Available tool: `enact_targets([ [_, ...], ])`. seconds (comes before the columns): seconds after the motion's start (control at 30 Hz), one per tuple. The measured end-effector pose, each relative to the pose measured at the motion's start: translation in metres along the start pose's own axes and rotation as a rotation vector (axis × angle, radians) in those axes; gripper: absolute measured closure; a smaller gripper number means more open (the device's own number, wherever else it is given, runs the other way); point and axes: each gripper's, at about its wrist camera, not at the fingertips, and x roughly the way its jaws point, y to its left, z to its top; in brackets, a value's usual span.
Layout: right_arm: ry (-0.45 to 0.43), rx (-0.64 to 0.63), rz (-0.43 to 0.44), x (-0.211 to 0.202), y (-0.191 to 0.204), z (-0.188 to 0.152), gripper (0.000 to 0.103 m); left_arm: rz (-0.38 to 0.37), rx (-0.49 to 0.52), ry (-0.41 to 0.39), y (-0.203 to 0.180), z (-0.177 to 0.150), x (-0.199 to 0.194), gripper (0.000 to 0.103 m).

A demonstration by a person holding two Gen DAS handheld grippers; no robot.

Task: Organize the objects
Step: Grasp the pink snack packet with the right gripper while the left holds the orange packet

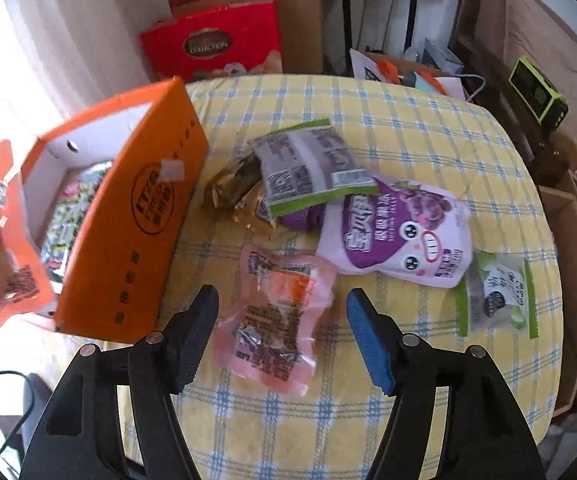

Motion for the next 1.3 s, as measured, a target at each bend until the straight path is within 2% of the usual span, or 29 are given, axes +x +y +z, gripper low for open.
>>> enact_targets([
  [0.13, 0.025, -0.029, -0.036, 0.014, 0.011, -0.003, 0.036, -0.003, -0.001, 0.003, 0.0, -0.002, 0.001, 0.093],
  [0.2, 0.032, -0.043, -0.055, 0.018, 0.013, -0.005, 0.042, -0.003, -0.001, 0.002, 0.001, -0.003, 0.001, 0.093],
  [0.27, 0.01, -0.047, -0.047, 0.013, 0.012, -0.006, 0.057, -0.004, -0.006, 0.001, 0.004, -0.003, 0.001, 0.093],
  [0.3, 0.004, -0.057, -0.05, 0.012, 0.013, -0.005, 0.061, -0.005, -0.007, 0.0, 0.004, -0.003, 0.001, 0.093],
  [0.47, 0.002, -0.066, -0.003, 0.009, 0.007, -0.006, 0.065, -0.008, -0.013, -0.009, 0.006, -0.002, -0.003, 0.093],
  [0.93, -0.091, -0.013, 0.076, -0.045, -0.009, 0.01, 0.067, 0.016, -0.032, -0.031, 0.021, 0.007, -0.015, 0.093],
  [1.3, -0.163, -0.067, 0.171, -0.088, 0.028, 0.031, 0.067, 0.104, -0.03, -0.019, 0.045, 0.013, -0.02, 0.093],
])
